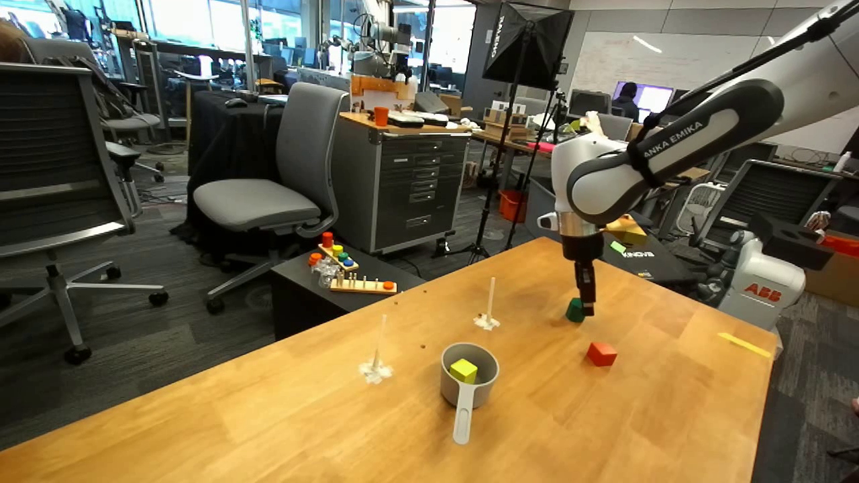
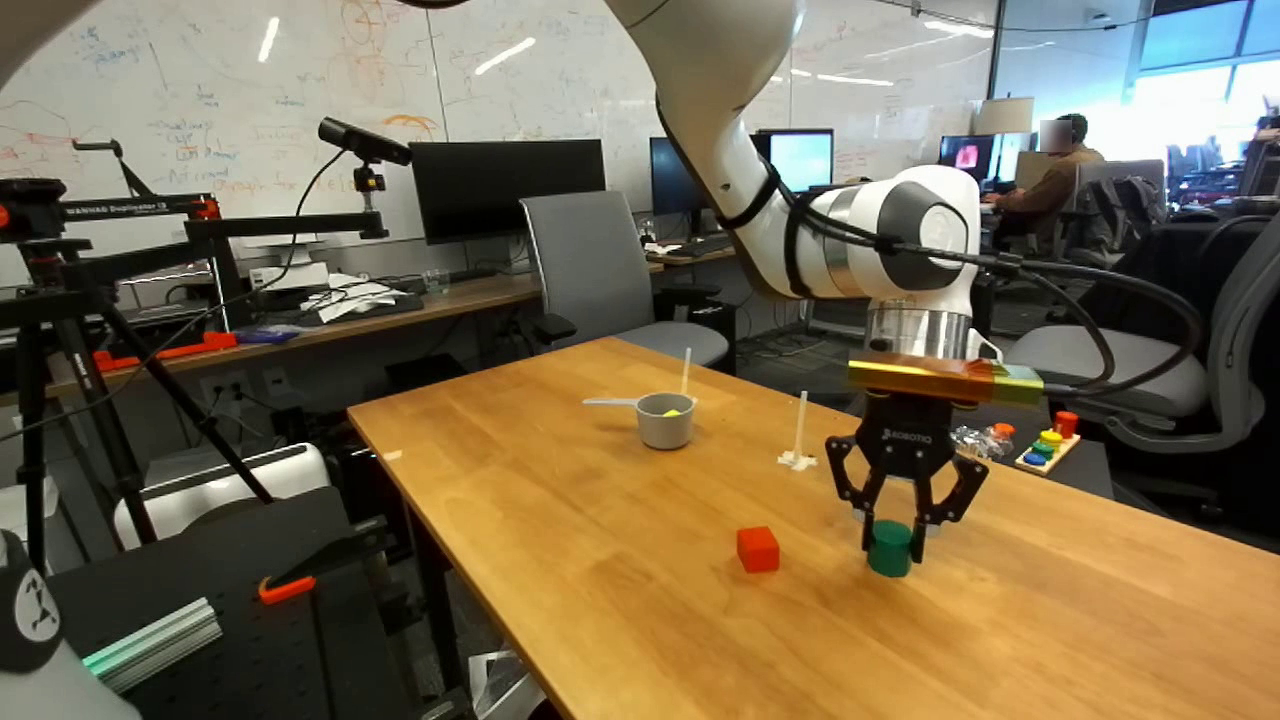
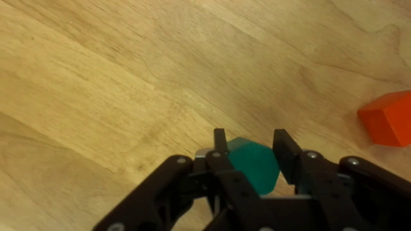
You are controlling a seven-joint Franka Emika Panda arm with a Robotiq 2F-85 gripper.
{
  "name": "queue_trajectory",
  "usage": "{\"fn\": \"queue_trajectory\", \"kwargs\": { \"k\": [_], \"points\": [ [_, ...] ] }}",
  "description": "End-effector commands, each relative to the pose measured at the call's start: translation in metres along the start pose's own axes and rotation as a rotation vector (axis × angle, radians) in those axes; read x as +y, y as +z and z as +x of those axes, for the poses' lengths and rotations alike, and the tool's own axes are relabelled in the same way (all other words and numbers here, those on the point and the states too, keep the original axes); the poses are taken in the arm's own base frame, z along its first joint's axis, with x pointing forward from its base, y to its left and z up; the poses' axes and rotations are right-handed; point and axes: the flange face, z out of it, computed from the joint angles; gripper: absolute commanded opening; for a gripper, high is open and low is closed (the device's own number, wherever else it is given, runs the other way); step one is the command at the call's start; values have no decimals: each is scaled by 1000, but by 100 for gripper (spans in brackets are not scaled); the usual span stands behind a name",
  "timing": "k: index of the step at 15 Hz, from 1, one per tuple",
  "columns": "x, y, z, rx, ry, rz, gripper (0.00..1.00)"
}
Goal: Take the yellow, green and orange blocks one at a time from the table and put them in the gray pot
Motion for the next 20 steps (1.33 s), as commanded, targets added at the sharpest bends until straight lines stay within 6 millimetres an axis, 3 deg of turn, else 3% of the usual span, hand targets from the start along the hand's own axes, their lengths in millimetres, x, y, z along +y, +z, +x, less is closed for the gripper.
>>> {"fn": "queue_trajectory", "kwargs": {
  "k": [1, 9, 20],
  "points": [
    [0, -4, 7, 8, 4, -7, 16],
    [-17, -14, 15, 22, -26, -16, 16],
    [-102, -64, 71, 92, -177, -74, 16]
  ]
}}
